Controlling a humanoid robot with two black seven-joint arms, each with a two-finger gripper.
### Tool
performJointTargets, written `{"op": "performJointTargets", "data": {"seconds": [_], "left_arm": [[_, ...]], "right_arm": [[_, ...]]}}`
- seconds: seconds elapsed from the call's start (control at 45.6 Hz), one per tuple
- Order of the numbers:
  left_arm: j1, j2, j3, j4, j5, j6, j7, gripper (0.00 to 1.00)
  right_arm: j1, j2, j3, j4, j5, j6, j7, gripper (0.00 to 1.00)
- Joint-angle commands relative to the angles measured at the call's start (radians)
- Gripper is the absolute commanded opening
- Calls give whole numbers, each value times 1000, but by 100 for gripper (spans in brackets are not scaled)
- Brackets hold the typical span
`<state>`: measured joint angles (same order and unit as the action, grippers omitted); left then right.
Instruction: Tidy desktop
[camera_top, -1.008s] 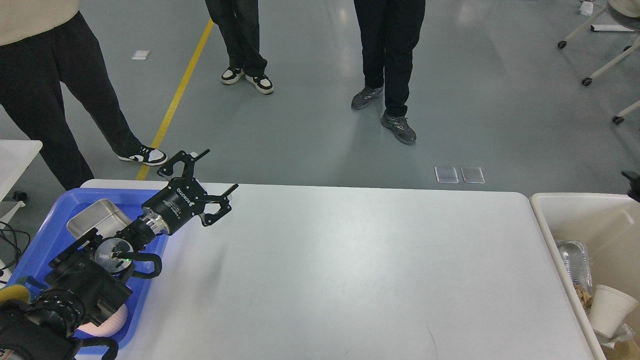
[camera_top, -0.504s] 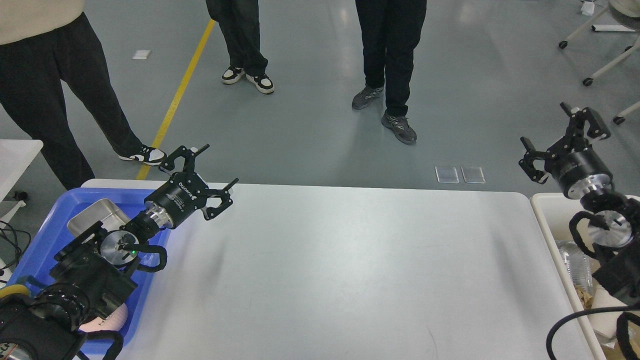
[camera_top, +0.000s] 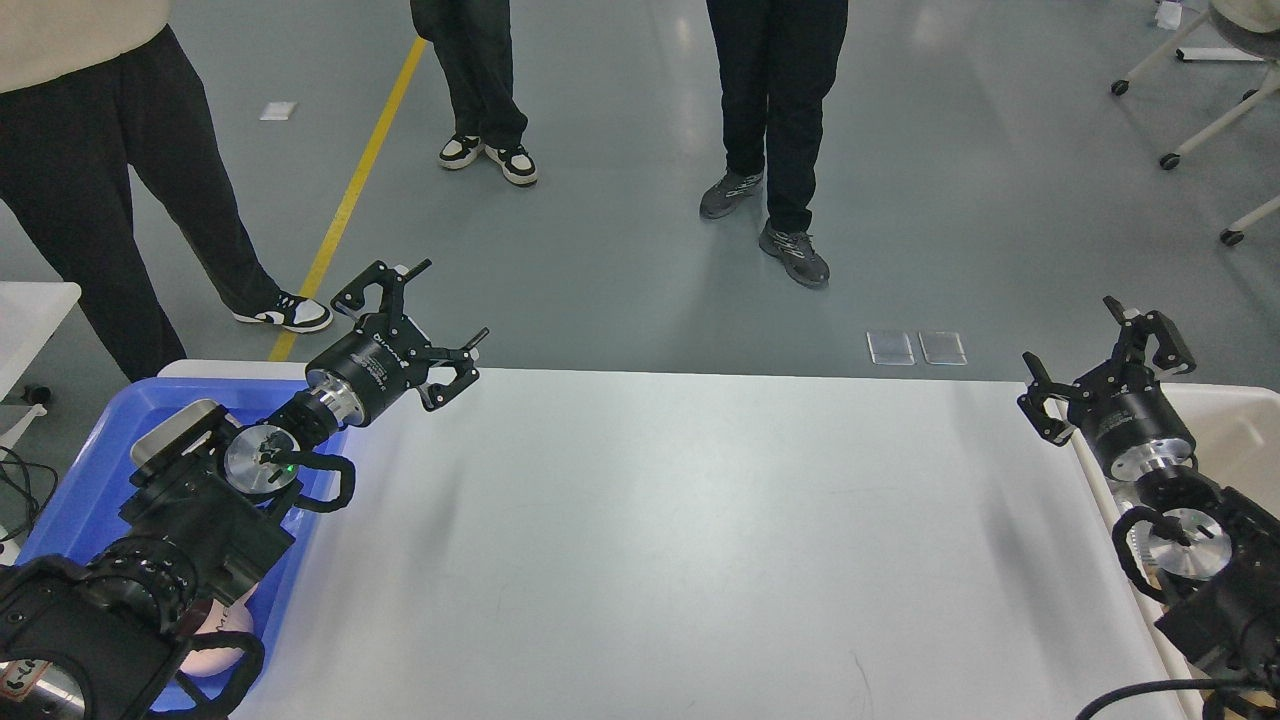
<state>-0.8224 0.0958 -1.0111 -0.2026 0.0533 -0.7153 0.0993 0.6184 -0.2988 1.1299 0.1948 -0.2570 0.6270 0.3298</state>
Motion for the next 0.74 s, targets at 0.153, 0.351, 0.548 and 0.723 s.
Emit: {"op": "performJointTargets", "data": {"seconds": [0.153, 0.351, 0.548, 0.723], "left_arm": [[-1, 5, -7, -3, 0, 3, -1, 96], [-1, 7, -9, -3, 0, 3, -7, 96], [0, 5, -9, -6, -1, 0, -7, 96], [11, 7, -9, -6, -1, -7, -7, 96]], "right_arm": [[0, 17, 7, 18, 87, 10, -3, 100], [0, 12, 7, 18, 87, 11, -3, 100], [-2, 17, 7, 14, 87, 3, -2, 100], [-5, 18, 7, 15, 87, 10, 3, 100]]}}
